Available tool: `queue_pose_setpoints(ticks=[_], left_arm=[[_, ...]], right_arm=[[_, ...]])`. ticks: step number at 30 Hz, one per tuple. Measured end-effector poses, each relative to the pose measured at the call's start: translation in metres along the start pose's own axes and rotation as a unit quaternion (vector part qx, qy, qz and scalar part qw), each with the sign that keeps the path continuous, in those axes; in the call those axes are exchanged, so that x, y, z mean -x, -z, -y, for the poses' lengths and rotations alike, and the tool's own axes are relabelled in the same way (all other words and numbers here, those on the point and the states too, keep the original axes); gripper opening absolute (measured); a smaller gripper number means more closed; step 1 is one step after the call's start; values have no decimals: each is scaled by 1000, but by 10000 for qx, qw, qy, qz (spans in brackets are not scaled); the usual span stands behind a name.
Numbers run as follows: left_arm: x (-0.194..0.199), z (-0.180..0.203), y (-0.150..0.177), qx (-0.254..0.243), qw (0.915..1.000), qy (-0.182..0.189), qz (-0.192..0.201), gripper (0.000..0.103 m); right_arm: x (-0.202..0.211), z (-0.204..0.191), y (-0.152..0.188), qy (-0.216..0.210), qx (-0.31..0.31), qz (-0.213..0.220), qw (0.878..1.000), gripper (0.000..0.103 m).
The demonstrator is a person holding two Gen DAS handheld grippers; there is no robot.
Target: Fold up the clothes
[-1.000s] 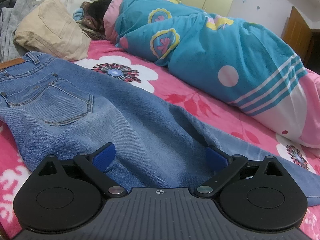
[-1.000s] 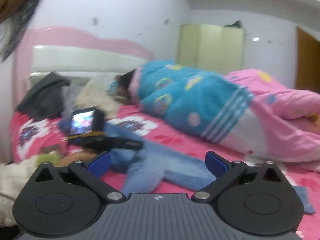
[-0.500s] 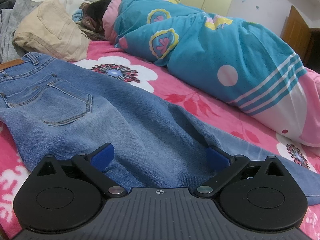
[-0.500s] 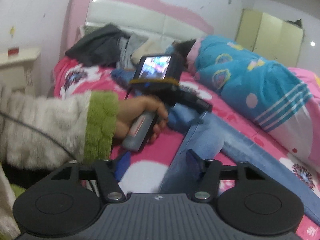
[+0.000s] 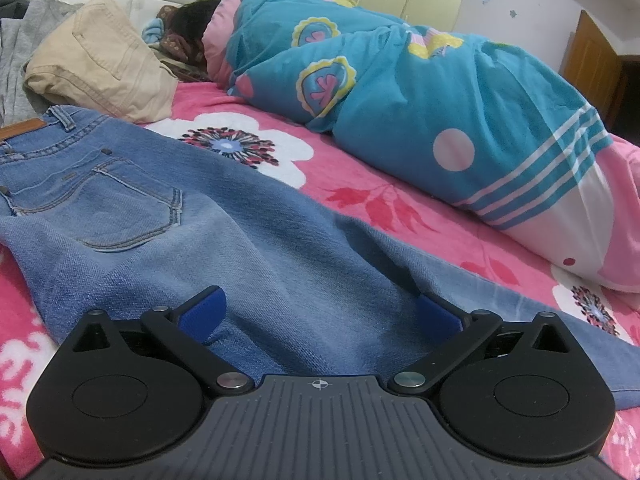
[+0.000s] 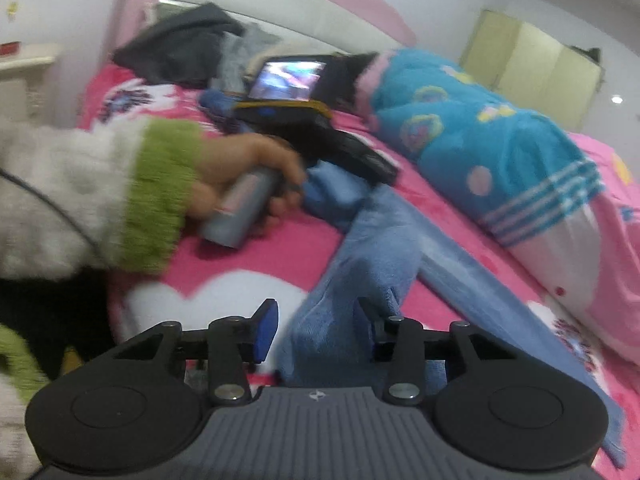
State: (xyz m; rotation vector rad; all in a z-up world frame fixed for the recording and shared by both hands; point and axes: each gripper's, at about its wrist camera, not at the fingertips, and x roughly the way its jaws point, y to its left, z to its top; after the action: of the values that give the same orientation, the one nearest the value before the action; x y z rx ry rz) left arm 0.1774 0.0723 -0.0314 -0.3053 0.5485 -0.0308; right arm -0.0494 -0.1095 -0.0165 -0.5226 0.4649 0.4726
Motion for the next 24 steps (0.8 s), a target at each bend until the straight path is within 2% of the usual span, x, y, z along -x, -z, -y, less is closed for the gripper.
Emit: queue_pose_setpoints(ticks=[4,7,13,19,24], left_arm=[[0,1,0,-12,10000,-8,-1,103],[-1,0,0,-16,10000,-6,1,103],[-1,0,1,-16,10000,-6,2,103],[-1,0,1,-17,10000,-6,4,103],[-1,0,1,-17,10000,-8,5,103]], right_arm=[[-12,18,6,263,-231,-92,9993,43],[-16,24,11,155,-397,-133,9990,44],[-24,8,22,407,68,-269,9988,43],[-22,12,21,626,252,-238,9974,17],[0,44,5,869,-233,110,9959,14]])
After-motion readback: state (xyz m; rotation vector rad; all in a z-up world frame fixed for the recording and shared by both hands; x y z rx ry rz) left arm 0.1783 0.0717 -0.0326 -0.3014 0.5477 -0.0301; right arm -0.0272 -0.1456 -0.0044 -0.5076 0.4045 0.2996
